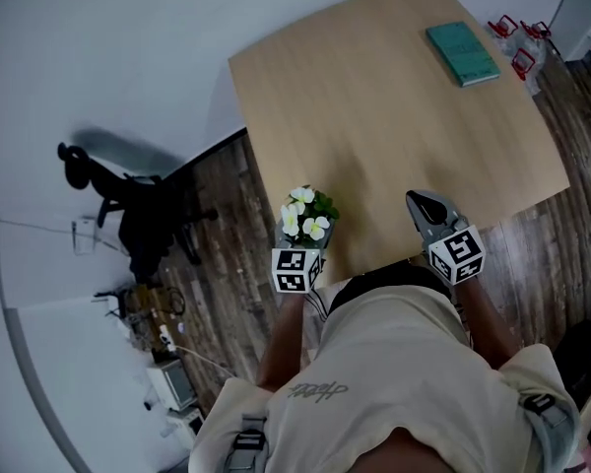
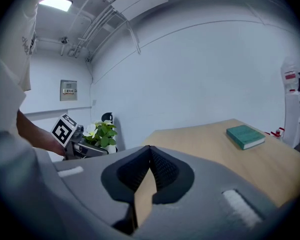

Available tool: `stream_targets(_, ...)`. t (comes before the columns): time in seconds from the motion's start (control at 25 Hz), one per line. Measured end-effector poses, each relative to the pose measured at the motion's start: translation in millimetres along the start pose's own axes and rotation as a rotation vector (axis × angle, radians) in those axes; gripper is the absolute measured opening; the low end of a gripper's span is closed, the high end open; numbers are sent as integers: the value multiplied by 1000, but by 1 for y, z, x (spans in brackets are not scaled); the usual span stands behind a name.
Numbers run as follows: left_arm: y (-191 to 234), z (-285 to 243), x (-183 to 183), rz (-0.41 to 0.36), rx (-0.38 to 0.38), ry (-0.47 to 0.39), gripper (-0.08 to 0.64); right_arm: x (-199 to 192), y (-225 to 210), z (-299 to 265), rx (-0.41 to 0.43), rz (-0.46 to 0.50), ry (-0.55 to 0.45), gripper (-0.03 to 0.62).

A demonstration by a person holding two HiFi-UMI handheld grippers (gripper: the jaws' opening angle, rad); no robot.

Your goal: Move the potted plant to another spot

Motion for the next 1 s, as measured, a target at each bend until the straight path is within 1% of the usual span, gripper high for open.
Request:
stream_targets(0.2, -18, -17, 12, -58, -116, -30, 365, -11, 3, 23, -126, -36, -14, 3)
stream_targets(0.4, -32, -22, 11, -114, -241, -35, 365, -23, 21, 47, -262, -77, -18, 3)
stream_targets(0.6, -60, -24, 3, -203, -374, -28, 365, -37, 35, 74, -406, -121, -32, 3)
stream_targets(0.72, -79, -28, -1, -225, -452, -33, 365, -50, 48, 91, -484, -147, -33, 3)
stream_targets(0.8, -92, -28, -4, -235, -499, -36, 365, -60, 59, 104, -531, -185, -48, 3)
stream_targets(0.88, -103, -28, -5, -250, -538, -43, 365, -66, 67, 117, -575, -217, -68, 3)
stream_targets(1.0, -119, -30, -3, -274, -581, -49, 365, -69, 74, 136, -638, -231, -84, 3)
Point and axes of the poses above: the fingertips, and each gripper's own axes: z backward along the fingers, y to its left, x out of its top, the point moved 5 cm from there along z, backward along the fingers, and after that the axes turned 12 degrees about x, right-handed, at the moved point
